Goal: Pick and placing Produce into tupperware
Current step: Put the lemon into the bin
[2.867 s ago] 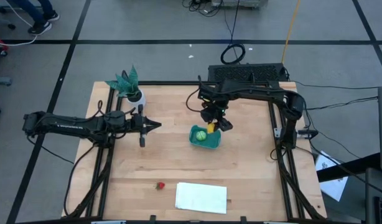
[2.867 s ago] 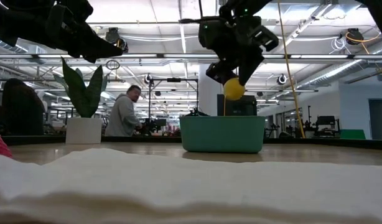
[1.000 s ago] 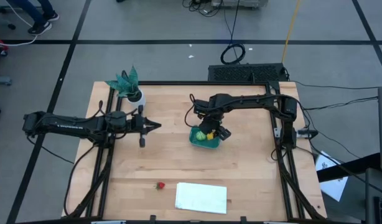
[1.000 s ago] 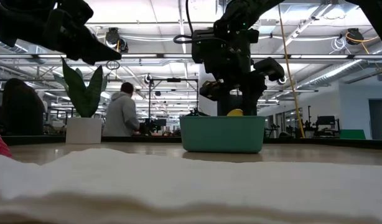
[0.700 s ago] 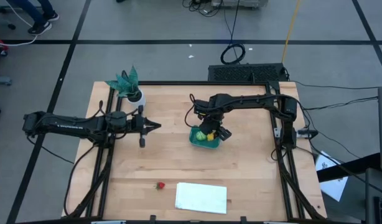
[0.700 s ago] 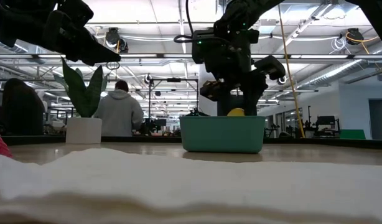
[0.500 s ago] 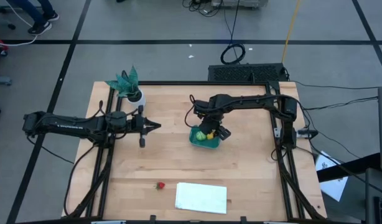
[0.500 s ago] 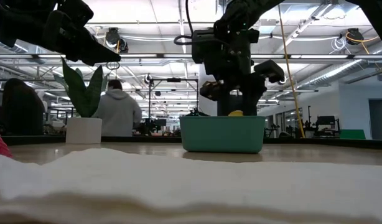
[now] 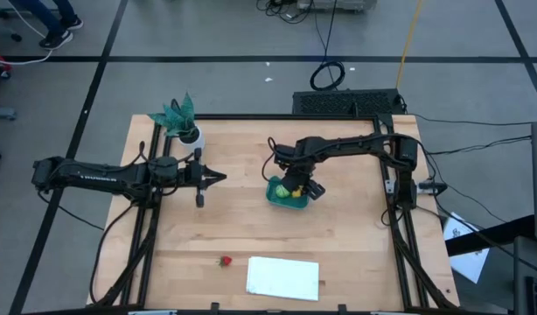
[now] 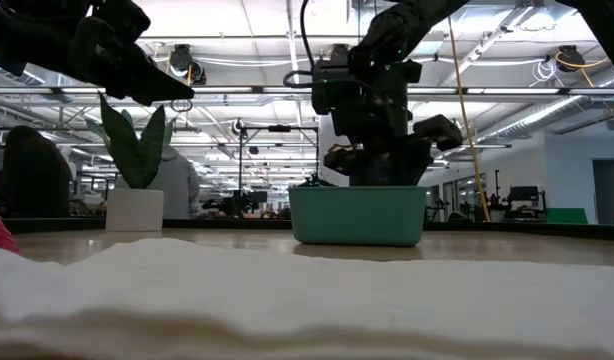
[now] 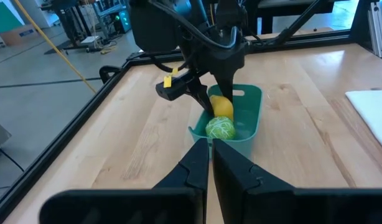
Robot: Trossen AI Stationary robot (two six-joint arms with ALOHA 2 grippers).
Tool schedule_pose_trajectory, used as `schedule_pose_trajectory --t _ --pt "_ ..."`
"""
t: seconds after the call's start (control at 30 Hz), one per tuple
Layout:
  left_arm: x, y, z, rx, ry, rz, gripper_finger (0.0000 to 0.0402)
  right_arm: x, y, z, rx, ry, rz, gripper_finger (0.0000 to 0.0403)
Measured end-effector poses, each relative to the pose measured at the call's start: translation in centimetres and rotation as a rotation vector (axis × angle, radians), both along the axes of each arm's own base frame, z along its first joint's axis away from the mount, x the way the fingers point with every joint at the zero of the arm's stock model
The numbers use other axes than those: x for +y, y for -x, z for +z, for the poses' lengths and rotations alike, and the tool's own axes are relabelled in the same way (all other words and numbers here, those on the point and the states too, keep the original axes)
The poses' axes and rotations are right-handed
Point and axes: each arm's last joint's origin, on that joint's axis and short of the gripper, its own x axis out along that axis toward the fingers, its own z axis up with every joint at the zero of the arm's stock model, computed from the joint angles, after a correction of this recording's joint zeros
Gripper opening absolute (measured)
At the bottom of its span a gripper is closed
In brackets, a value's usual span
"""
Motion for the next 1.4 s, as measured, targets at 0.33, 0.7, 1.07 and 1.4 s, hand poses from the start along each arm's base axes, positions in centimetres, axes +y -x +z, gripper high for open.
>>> schedule_pose_trajectory --t 0.33,0.7,1.07,1.4 --pt "0.00 0.00 0.00 0.000 -0.003 -0.001 0.0026 0.09 0.36 -0.76 0.006 -0.005 0.005 0.0179" --pt "0.00 0.00 0.00 0.000 -0.002 0.000 0.0026 0.09 0.38 -0.78 0.006 -0.007 0.007 0.0179" --pt "0.00 0.00 0.00 0.000 0.000 0.000 0.0026 -0.29 0.66 -0.78 0.017 -0.063 -0.016 0.0179" --pt "0.00 0.00 -0.01 0.001 0.000 0.000 0.0026 -0.19 0.69 -0.76 0.019 -0.091 -0.021 0.0179"
